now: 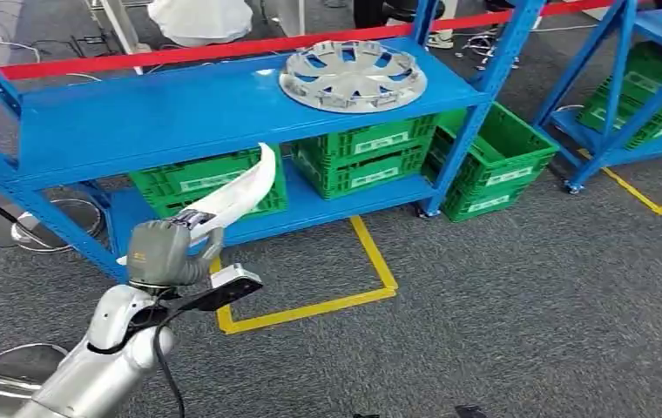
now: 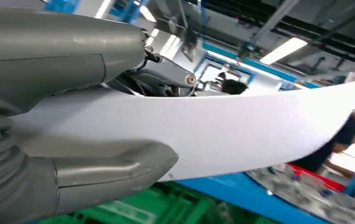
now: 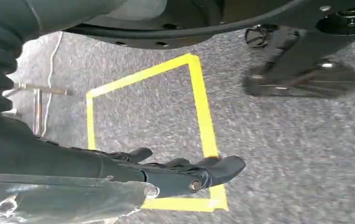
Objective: Take the parts from the cabinet and place them on the table.
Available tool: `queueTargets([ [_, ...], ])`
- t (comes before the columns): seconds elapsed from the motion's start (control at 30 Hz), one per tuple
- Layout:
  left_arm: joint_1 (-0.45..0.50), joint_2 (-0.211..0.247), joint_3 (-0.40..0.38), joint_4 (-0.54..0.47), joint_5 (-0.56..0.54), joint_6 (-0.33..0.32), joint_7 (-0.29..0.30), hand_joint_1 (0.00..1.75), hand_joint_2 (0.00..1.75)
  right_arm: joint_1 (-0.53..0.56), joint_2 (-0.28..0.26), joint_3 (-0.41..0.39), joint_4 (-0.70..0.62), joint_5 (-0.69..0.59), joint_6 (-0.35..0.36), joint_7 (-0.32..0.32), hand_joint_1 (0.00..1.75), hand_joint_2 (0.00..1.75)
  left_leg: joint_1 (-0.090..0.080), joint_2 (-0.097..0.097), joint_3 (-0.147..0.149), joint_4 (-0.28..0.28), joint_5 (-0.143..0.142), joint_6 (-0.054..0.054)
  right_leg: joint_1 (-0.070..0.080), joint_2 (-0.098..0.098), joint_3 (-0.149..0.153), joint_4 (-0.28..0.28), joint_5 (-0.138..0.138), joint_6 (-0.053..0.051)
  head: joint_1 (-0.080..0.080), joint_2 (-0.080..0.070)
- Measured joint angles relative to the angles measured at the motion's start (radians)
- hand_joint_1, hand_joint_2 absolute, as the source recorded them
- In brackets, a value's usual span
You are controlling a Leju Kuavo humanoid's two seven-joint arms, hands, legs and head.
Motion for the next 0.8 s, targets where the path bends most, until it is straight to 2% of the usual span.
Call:
queueTargets([
  [0.03,0.000,-0.001,0.003,0.003,0.002,-0.002,0.000,1.75,1.75,0.000,0.000,0.000,0.000,0.000,0.000,0.000,0.00,1.75,0.000,0.013,-0.011,0.002,0.007,-0.003,-0.001,-0.004,0.048,-0.046,0.040,0.001,0.000,0.000],
  [0.07,-0.001,-0.001,0.005,0.006,0.005,-0.002,0.000,1.75,1.75,0.000,0.000,0.000,0.000,0.000,0.001,0.000,0.00,1.75,0.000,0.024,-0.018,0.004,0.012,-0.007,-0.002,-0.014,0.109,-0.124,0.069,0.002,0.000,0.000],
  [0.1,-0.002,-0.002,0.008,0.008,0.008,-0.002,0.000,1.75,1.75,0.000,0.000,-0.001,0.000,0.000,0.001,0.000,0.00,1.75,-0.001,0.032,-0.022,0.007,0.015,-0.012,-0.004,-0.045,0.183,-0.226,0.079,0.004,0.000,0.000],
  [0.13,-0.003,-0.001,0.011,0.009,0.008,-0.002,0.000,1.75,1.75,-0.001,0.005,0.000,-0.001,0.000,0.002,0.000,0.00,1.75,-0.009,0.041,-0.027,0.009,0.019,-0.018,0.006,-0.091,0.227,-0.295,0.040,0.011,0.002,0.000],
  [0.17,-0.004,-0.001,0.012,0.009,0.008,-0.002,0.000,1.75,1.75,-0.004,0.005,-0.001,-0.001,0.000,0.003,0.000,0.00,1.75,-0.012,0.051,-0.031,0.012,0.023,-0.023,0.012,-0.090,0.244,-0.334,0.033,-0.010,0.005,0.000],
  [0.2,-0.006,-0.001,0.012,0.011,0.008,-0.002,0.000,1.75,1.75,-0.003,0.006,-0.001,-0.001,0.000,0.004,0.000,0.00,1.75,-0.012,0.060,-0.031,0.012,0.032,-0.026,0.012,-0.082,0.229,-0.327,0.041,-0.025,0.001,0.000],
  [0.23,-0.008,-0.003,0.012,0.012,0.010,-0.002,-0.002,1.75,1.75,-0.001,0.006,-0.001,-0.001,0.000,0.004,0.000,0.00,1.75,-0.011,0.070,-0.034,0.012,0.039,-0.029,0.014,-0.069,0.221,-0.325,0.045,-0.029,0.002,0.000],
  [0.27,-0.008,-0.004,0.012,0.014,0.013,-0.002,-0.003,1.75,1.75,0.000,0.007,-0.001,-0.001,0.000,0.004,0.000,0.00,1.75,-0.009,0.081,-0.037,0.012,0.044,-0.033,0.014,-0.059,0.212,-0.325,0.052,-0.041,0.002,0.000],
  [0.3,-0.008,-0.005,0.012,0.016,0.019,-0.003,-0.005,1.75,1.75,0.000,0.009,-0.001,-0.001,0.000,0.004,0.001,0.00,1.75,-0.008,0.071,-0.045,0.015,0.030,-0.038,0.008,-0.049,0.208,-0.330,0.064,-0.055,0.001,0.000],
  [0.33,-0.009,-0.005,0.013,0.019,0.021,-0.006,-0.007,1.75,1.75,-0.001,0.012,-0.001,0.000,0.000,0.004,0.002,0.00,1.75,-0.003,0.021,-0.056,0.042,-0.017,-0.043,0.008,-0.039,0.195,-0.329,0.073,-0.064,0.000,0.000],
  [0.37,-0.008,-0.005,0.013,0.021,0.025,-0.008,-0.010,1.75,1.75,-0.002,0.012,-0.001,-0.001,0.000,0.004,0.003,0.00,1.75,-0.002,-0.010,-0.076,0.105,-0.070,-0.047,0.007,-0.030,0.183,-0.329,0.083,-0.068,-0.003,0.000],
  [0.4,-0.008,-0.004,0.014,0.023,0.028,-0.009,-0.010,1.75,1.75,-0.003,0.011,-0.001,-0.001,0.000,0.003,0.003,0.00,1.75,-0.002,-0.026,-0.105,0.194,-0.124,-0.049,0.007,-0.018,0.169,-0.329,0.093,-0.069,-0.005,0.000],
  [0.43,-0.008,-0.004,0.014,0.027,0.029,-0.010,-0.011,1.75,1.75,-0.003,0.011,-0.001,-0.001,0.000,0.002,0.003,0.00,1.75,-0.003,-0.033,-0.129,0.281,-0.165,-0.048,0.010,-0.003,0.155,-0.328,0.104,-0.071,-0.005,0.000],
  [0.47,-0.007,-0.004,0.014,0.030,0.029,-0.010,-0.011,1.75,1.75,-0.003,0.011,-0.001,-0.001,0.000,0.002,0.003,0.00,1.75,-0.004,-0.036,-0.137,0.326,-0.178,-0.045,0.012,0.009,0.143,-0.327,0.115,-0.074,-0.004,0.000],
  [0.5,-0.007,-0.004,0.014,0.032,0.029,-0.010,-0.011,1.75,1.75,-0.003,0.012,-0.001,-0.001,0.000,0.002,0.003,0.00,1.75,-0.005,-0.037,-0.124,0.327,-0.163,-0.041,0.013,0.022,0.129,-0.327,0.126,-0.075,-0.004,0.000],
  [0.53,-0.007,-0.004,0.015,0.034,0.032,-0.010,-0.012,1.75,1.75,-0.003,0.012,-0.001,-0.001,-0.001,0.002,0.003,0.00,1.75,-0.006,-0.039,-0.097,0.292,-0.129,-0.037,0.013,0.035,0.116,-0.326,0.136,-0.074,-0.004,0.000],
  [0.57,-0.008,-0.005,0.016,0.035,0.035,-0.010,-0.014,1.75,1.75,-0.003,0.012,-0.001,-0.001,-0.001,0.002,0.002,0.00,1.75,-0.006,-0.044,-0.055,0.227,-0.090,-0.032,0.013,0.049,0.103,-0.326,0.147,-0.073,-0.005,0.000],
  [0.6,-0.009,-0.006,0.018,0.036,0.038,-0.010,-0.016,1.75,1.75,-0.005,0.013,-0.002,-0.001,-0.001,0.002,0.002,0.00,1.75,-0.006,-0.062,0.002,0.139,-0.056,-0.026,0.013,0.063,0.091,-0.326,0.159,-0.070,-0.005,0.000],
  [0.63,-0.011,-0.005,0.020,0.037,0.038,-0.010,-0.018,1.75,1.75,-0.006,0.015,-0.002,-0.001,0.000,0.001,0.002,0.00,1.75,-0.004,-0.112,0.057,0.051,-0.061,-0.017,0.011,0.074,0.078,-0.326,0.171,-0.066,-0.005,0.000],
  [0.67,-0.012,-0.007,0.022,0.038,0.039,-0.010,-0.019,1.75,1.75,-0.005,0.015,-0.002,-0.001,-0.001,-0.001,0.003,0.00,1.75,0.002,-0.127,0.084,-0.009,-0.075,-0.018,0.017,0.080,0.068,-0.324,0.182,-0.061,-0.002,0.000],
  [0.7,-0.011,-0.008,0.023,0.040,0.040,-0.010,-0.020,1.75,1.75,-0.002,0.015,-0.002,0.000,-0.001,-0.002,0.002,0.00,1.75,-0.003,-0.121,0.072,0.002,-0.067,-0.024,0.013,0.091,0.065,-0.333,0.199,-0.057,-0.002,0.000],
  [0.77,-0.011,-0.011,0.025,0.042,0.040,-0.011,-0.021,1.75,1.75,0.002,0.015,-0.002,0.000,-0.001,-0.003,0.002,0.00,1.75,-0.007,-0.104,0.062,0.004,-0.056,-0.020,0.009,0.111,0.056,-0.343,0.223,-0.042,-0.005,0.000],
  [0.8,-0.011,-0.016,0.026,0.043,0.041,-0.011,-0.021,1.75,1.75,0.005,0.012,-0.002,0.002,-0.001,-0.004,0.002,0.00,1.75,0.011,-0.083,0.054,-0.005,-0.041,-0.011,0.008,0.120,0.047,-0.343,0.227,-0.038,-0.006,0.000],
])
